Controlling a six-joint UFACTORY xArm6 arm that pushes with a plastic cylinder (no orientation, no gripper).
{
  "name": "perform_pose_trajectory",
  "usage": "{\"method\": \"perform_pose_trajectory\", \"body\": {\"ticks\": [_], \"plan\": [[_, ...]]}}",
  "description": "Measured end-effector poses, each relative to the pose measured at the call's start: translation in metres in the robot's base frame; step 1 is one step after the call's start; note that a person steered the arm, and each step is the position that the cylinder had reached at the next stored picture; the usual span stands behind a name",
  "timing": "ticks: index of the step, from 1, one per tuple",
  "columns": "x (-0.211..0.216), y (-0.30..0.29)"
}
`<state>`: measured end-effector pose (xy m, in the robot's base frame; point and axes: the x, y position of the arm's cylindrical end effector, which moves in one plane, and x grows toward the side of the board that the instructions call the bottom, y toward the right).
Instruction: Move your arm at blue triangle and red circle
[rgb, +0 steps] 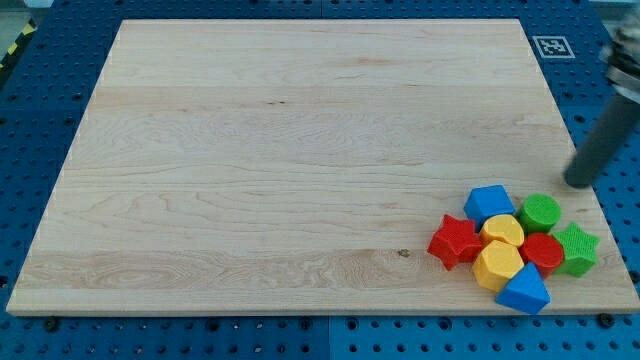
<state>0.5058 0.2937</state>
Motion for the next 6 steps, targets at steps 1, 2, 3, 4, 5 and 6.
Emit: {"method": "perform_pose_trajectory", "body": {"ticks": [1, 2, 3, 4, 5, 6], "plan": [[0.043, 0.004], [0.059, 0.004], [0.102, 0.003], [0.112, -0.001], [0.111, -0.005], [0.113, -0.043]]}}
